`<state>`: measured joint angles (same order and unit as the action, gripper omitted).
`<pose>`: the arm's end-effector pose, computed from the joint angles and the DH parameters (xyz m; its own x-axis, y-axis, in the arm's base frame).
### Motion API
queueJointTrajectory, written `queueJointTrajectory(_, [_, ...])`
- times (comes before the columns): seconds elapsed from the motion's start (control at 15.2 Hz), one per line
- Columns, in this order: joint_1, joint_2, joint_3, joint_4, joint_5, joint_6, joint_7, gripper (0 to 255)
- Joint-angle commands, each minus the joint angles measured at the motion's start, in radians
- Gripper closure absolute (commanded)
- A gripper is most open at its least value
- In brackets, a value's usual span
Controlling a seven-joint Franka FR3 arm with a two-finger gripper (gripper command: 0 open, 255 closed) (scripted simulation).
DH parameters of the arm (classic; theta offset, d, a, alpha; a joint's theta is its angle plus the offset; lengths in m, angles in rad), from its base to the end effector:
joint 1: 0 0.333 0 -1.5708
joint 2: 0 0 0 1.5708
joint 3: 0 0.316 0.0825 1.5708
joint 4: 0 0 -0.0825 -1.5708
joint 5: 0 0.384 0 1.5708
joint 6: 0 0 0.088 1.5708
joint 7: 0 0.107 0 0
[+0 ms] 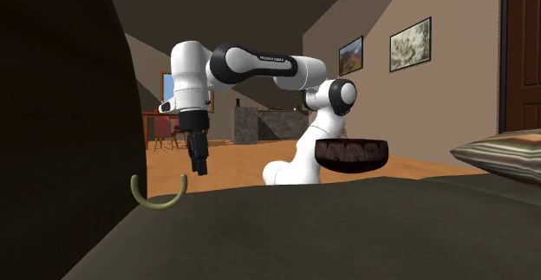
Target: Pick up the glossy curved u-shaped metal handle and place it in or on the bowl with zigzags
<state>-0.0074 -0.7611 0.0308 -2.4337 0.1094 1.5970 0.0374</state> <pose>0.3117 0.0207 0.5487 0.9965 -0.0269 -0.0791 -0.0336 -0.9959 -0.0846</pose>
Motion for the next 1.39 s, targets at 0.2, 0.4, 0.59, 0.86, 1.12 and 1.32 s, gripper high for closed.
queueJointTrajectory(0.2, [0.016,0.032,0.064,0.036,0.054,0.018,0.097,0])
queueJointTrajectory(0.4, [0.028,0.076,0.127,0.083,0.101,0.040,0.192,0])
queueJointTrajectory(0.59, [0.034,0.130,0.188,0.141,0.137,0.063,0.286,0])
queueJointTrajectory(0.86, [0.038,0.217,0.267,0.235,0.166,0.094,0.414,0])
queueJointTrajectory(1.12, [0.092,0.329,0.299,0.347,0.148,0.129,0.563,0])
queueJointTrajectory(1.32, [0.161,0.425,0.296,0.445,0.112,0.150,0.680,0])
